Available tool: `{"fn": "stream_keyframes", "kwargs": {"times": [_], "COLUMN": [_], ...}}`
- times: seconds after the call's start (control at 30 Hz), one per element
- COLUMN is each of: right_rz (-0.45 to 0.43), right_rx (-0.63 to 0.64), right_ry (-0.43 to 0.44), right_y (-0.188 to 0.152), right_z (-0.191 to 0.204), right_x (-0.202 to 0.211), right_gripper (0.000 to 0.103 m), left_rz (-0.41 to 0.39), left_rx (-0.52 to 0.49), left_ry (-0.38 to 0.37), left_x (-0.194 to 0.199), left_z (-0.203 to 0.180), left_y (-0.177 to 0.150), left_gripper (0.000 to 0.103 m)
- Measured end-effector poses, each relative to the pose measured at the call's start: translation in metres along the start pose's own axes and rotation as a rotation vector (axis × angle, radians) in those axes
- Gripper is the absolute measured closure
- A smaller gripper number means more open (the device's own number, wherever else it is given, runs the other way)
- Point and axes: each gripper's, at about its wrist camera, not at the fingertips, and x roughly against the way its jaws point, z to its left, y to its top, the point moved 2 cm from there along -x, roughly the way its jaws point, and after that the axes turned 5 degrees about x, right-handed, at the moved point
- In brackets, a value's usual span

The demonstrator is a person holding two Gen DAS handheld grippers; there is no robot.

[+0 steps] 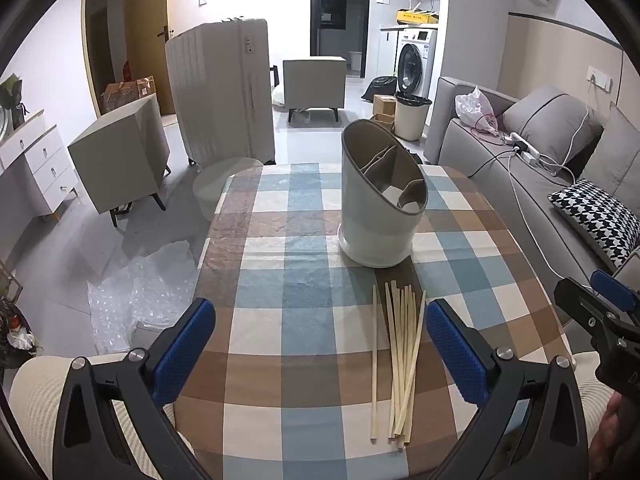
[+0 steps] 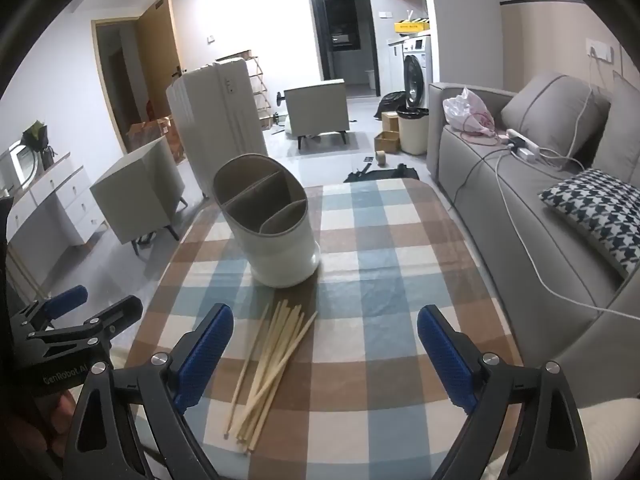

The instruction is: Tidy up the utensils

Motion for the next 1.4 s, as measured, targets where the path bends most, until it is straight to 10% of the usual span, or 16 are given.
{"fn": "stream_keyframes", "kwargs": {"times": [1.4], "right_rz": [0.002], "right_rx": [-0.012], "right_ry": [0.016], "right_y": [-0.0018], "right_z": [-0.0014], "right_x": [-0.0072], "right_gripper": [0.009], "left_rz": [0.022], "left_rx": [0.006], "left_ry": [-0.032], "left_x": [-0.0042], "left_z": [-0.0029], "left_y": [-0.0012], "left_gripper": [0.001]}}
